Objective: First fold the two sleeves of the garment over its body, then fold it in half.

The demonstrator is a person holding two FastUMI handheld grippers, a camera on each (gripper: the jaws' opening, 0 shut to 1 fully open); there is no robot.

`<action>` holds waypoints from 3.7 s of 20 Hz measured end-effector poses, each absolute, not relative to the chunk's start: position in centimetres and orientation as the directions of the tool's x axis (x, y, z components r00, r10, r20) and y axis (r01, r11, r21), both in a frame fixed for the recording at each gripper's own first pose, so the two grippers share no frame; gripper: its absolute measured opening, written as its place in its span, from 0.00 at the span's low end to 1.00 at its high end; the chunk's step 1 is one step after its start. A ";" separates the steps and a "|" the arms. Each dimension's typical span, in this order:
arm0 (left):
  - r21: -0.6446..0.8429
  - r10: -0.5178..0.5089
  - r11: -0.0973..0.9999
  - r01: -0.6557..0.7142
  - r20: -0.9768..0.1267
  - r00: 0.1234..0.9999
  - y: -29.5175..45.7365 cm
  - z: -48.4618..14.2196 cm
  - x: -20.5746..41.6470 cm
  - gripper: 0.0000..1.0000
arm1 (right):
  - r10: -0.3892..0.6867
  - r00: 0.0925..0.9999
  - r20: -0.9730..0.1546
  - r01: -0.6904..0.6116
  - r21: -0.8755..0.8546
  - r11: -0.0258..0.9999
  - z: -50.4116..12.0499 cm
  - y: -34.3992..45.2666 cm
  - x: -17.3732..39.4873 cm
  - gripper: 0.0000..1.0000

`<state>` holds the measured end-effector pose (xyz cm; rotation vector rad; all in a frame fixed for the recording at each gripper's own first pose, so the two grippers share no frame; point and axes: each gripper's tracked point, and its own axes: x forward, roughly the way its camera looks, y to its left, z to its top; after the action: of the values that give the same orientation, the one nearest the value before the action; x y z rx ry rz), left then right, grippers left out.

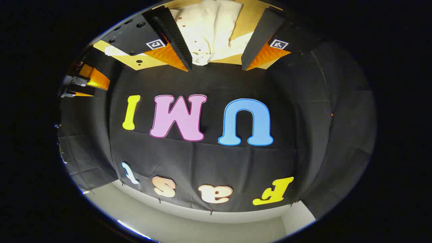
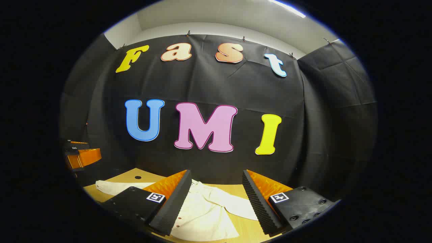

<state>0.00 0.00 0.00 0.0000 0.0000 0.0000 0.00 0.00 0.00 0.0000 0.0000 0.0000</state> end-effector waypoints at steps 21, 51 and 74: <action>0.021 -0.003 1.000 0.003 -0.008 1.000 -0.2 -0.5 -0.4 0.96 | 0.001 1.000 -0.031 -0.002 -0.027 1.000 -1.6 -0.2 0.5 0.96; 0.016 0.017 1.000 -0.014 -0.209 0.978 -7.9 -7.9 5.4 0.96 | -0.422 0.617 -0.664 0.512 -0.067 0.856 -36.4 -30.4 10.5 0.97; -0.039 0.066 0.996 -0.081 -0.291 0.955 -8.7 -10.6 6.2 0.96 | -0.352 0.457 -0.817 0.637 0.024 0.771 -44.6 -34.3 11.1 0.07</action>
<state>6.15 -8.71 -10.58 -0.0510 0.2934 0.0747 11.12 -34.35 -44.55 0.3511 0.9082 -0.6248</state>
